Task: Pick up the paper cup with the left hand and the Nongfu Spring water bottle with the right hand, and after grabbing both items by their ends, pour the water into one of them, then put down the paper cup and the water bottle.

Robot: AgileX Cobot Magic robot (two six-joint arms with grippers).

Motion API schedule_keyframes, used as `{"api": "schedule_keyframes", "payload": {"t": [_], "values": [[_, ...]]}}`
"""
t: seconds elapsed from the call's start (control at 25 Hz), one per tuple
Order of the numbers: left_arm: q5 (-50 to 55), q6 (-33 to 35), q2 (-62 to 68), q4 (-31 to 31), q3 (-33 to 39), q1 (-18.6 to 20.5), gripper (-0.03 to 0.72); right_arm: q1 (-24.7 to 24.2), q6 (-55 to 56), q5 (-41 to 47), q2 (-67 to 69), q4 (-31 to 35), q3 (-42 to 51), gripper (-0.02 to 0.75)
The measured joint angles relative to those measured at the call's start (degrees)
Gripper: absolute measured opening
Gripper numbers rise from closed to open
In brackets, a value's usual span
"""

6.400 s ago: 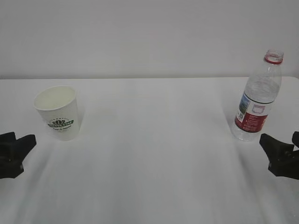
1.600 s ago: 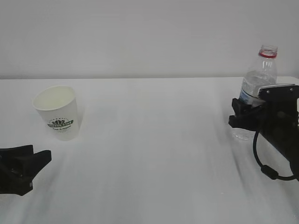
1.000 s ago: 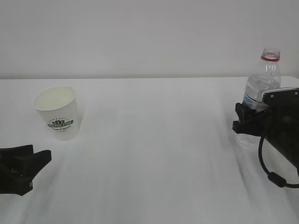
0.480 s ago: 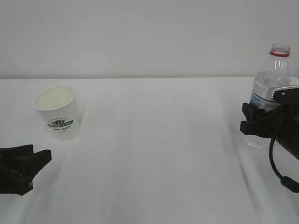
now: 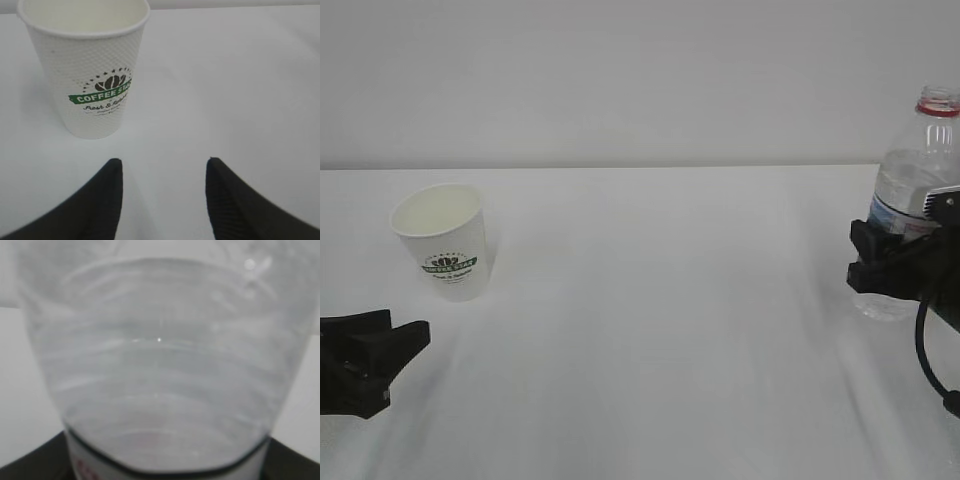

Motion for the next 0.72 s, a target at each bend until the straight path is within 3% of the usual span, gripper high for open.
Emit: {"api": "schedule_keyframes", "payload": {"t": [0.72], "values": [[0.0, 0.0, 0.0, 0.0, 0.0, 0.0, 0.39, 0.0, -0.1, 0.3, -5.8, -3.5, 5.3, 0.389]]}}
